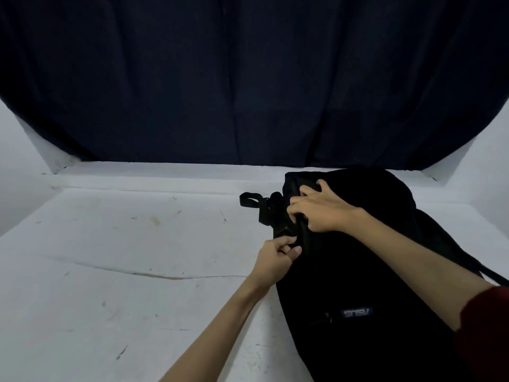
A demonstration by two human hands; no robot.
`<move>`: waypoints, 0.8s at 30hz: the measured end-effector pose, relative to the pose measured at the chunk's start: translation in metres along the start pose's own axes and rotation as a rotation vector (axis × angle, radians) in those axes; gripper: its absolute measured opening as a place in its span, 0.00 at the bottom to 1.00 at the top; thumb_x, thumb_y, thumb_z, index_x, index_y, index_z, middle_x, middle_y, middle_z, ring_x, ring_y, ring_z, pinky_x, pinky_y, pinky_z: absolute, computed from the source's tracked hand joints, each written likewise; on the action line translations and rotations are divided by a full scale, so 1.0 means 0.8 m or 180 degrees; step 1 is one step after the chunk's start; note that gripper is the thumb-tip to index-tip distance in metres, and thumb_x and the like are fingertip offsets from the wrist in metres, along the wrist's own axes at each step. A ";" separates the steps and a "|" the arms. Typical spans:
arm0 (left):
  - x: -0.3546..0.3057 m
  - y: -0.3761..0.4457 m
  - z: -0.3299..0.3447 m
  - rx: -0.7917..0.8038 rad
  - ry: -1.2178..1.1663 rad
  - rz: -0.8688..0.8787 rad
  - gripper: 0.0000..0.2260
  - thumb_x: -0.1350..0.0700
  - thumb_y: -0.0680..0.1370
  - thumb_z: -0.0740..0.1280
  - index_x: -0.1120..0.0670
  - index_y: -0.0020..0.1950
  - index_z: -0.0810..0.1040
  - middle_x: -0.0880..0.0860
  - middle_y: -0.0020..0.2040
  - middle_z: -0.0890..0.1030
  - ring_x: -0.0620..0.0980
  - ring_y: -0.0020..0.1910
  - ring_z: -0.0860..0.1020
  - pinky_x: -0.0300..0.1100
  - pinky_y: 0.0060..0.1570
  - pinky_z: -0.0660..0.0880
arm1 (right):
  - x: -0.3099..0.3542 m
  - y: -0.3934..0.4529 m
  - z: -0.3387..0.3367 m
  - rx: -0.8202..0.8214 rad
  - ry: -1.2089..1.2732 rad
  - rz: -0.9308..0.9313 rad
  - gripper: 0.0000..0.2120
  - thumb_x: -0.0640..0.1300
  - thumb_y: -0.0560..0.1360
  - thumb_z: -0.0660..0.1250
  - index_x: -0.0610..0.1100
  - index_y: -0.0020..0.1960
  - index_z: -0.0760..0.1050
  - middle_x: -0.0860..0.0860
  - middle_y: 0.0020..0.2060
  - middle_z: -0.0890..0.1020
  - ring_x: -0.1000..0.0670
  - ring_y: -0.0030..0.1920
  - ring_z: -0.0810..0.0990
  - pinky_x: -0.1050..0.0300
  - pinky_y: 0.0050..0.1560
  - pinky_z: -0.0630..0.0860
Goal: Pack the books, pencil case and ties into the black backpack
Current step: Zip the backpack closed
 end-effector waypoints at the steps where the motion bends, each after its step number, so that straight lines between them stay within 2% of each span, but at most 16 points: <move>1: -0.002 0.000 -0.002 0.0132 -0.0058 0.0009 0.13 0.60 0.78 0.66 0.59 0.62 0.77 0.41 0.24 0.71 0.36 0.27 0.72 0.31 0.39 0.71 | -0.003 -0.001 0.002 -0.0015 0.0029 0.0030 0.14 0.35 0.72 0.60 0.51 0.52 0.74 0.57 0.51 0.73 0.51 0.58 0.64 0.41 0.68 0.53; 3: -0.007 0.001 -0.015 0.0265 -0.0204 0.0000 0.11 0.59 0.78 0.66 0.59 0.60 0.78 0.44 0.29 0.75 0.37 0.28 0.75 0.32 0.33 0.74 | -0.007 0.002 0.004 0.0071 0.0164 0.0093 0.15 0.35 0.72 0.59 0.51 0.51 0.76 0.57 0.49 0.73 0.52 0.57 0.64 0.43 0.67 0.53; 5: -0.012 0.011 -0.044 -0.0014 -0.0162 0.0025 0.09 0.58 0.79 0.64 0.61 0.54 0.81 0.51 0.35 0.77 0.43 0.32 0.75 0.32 0.32 0.74 | -0.010 0.012 -0.005 0.0120 0.0469 0.0213 0.15 0.37 0.73 0.57 0.52 0.48 0.79 0.57 0.48 0.75 0.53 0.55 0.65 0.45 0.64 0.55; 7: -0.011 0.029 -0.071 -0.0407 0.0319 0.0088 0.10 0.58 0.80 0.63 0.58 0.55 0.82 0.52 0.42 0.79 0.47 0.39 0.76 0.34 0.38 0.74 | -0.007 0.028 -0.017 -0.0018 0.0628 0.0241 0.14 0.41 0.75 0.57 0.51 0.46 0.82 0.56 0.47 0.79 0.54 0.52 0.66 0.49 0.59 0.57; 8: -0.010 0.037 -0.076 -0.0435 0.0654 0.0090 0.10 0.58 0.80 0.62 0.56 0.57 0.81 0.51 0.46 0.80 0.48 0.44 0.77 0.35 0.45 0.73 | -0.004 0.036 -0.021 -0.0097 0.0594 0.0222 0.14 0.42 0.75 0.58 0.51 0.47 0.82 0.55 0.47 0.79 0.55 0.51 0.65 0.50 0.57 0.57; 10: -0.005 0.052 -0.066 -0.0187 0.1072 0.0016 0.12 0.57 0.80 0.63 0.54 0.61 0.79 0.51 0.54 0.81 0.50 0.54 0.78 0.35 0.54 0.70 | 0.003 0.047 -0.018 -0.0058 0.0363 0.0151 0.13 0.42 0.75 0.61 0.52 0.53 0.81 0.54 0.49 0.79 0.55 0.52 0.65 0.51 0.56 0.57; 11: 0.000 0.058 -0.058 -0.0044 0.1128 -0.0019 0.13 0.57 0.79 0.65 0.55 0.62 0.79 0.52 0.57 0.81 0.50 0.56 0.78 0.35 0.56 0.69 | 0.006 0.050 -0.012 0.0064 0.0209 0.0121 0.15 0.41 0.75 0.62 0.54 0.57 0.79 0.54 0.50 0.77 0.54 0.55 0.66 0.51 0.57 0.57; 13: 0.004 0.065 -0.049 0.0035 0.1193 0.0002 0.13 0.58 0.76 0.69 0.57 0.60 0.80 0.54 0.55 0.81 0.48 0.51 0.79 0.28 0.49 0.69 | 0.008 0.053 0.002 0.0320 -0.0127 0.0088 0.18 0.42 0.75 0.63 0.56 0.62 0.76 0.54 0.54 0.74 0.51 0.61 0.64 0.49 0.60 0.58; 15: 0.006 0.069 -0.050 -0.0060 0.1210 0.0009 0.09 0.60 0.75 0.71 0.60 0.54 0.81 0.53 0.46 0.80 0.44 0.40 0.76 0.22 0.37 0.68 | 0.011 0.053 0.007 0.0366 -0.0410 0.0060 0.15 0.44 0.76 0.64 0.57 0.61 0.76 0.52 0.57 0.72 0.50 0.63 0.62 0.48 0.61 0.59; 17: 0.008 0.069 -0.054 -0.0179 0.1197 -0.0062 0.03 0.62 0.74 0.71 0.59 0.46 0.80 0.50 0.38 0.77 0.41 0.34 0.73 0.23 0.32 0.68 | 0.013 0.053 0.008 0.0240 -0.0560 0.0066 0.12 0.44 0.75 0.65 0.54 0.57 0.78 0.51 0.57 0.72 0.49 0.63 0.62 0.47 0.60 0.60; 20: -0.005 0.059 -0.060 -0.0306 0.1466 0.0105 0.06 0.63 0.76 0.68 0.56 0.40 0.75 0.51 0.37 0.79 0.46 0.37 0.76 0.30 0.38 0.71 | 0.011 0.051 0.007 0.0022 -0.0618 0.0128 0.10 0.44 0.74 0.64 0.50 0.55 0.75 0.51 0.57 0.73 0.48 0.63 0.63 0.46 0.60 0.60; 22: -0.022 0.046 -0.062 -0.0348 0.1716 0.0305 0.06 0.64 0.78 0.62 0.61 0.44 0.77 0.58 0.42 0.82 0.54 0.43 0.78 0.40 0.43 0.74 | 0.011 0.050 0.003 -0.0120 -0.0657 0.0156 0.10 0.44 0.74 0.64 0.50 0.56 0.74 0.51 0.57 0.74 0.48 0.62 0.64 0.46 0.59 0.61; 24: -0.039 0.030 -0.063 -0.0381 0.2015 0.0504 0.08 0.63 0.79 0.59 0.63 0.46 0.76 0.61 0.45 0.81 0.58 0.45 0.78 0.46 0.44 0.74 | 0.012 0.048 -0.004 -0.0285 -0.0618 0.0206 0.10 0.44 0.75 0.63 0.50 0.56 0.73 0.51 0.57 0.74 0.47 0.62 0.65 0.46 0.59 0.61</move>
Point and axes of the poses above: each hand's wrist, its own y-axis towards the middle knuckle, its own z-axis out of the palm, x = y × z, the point moved 9 cm from there along y, towards the middle knuckle
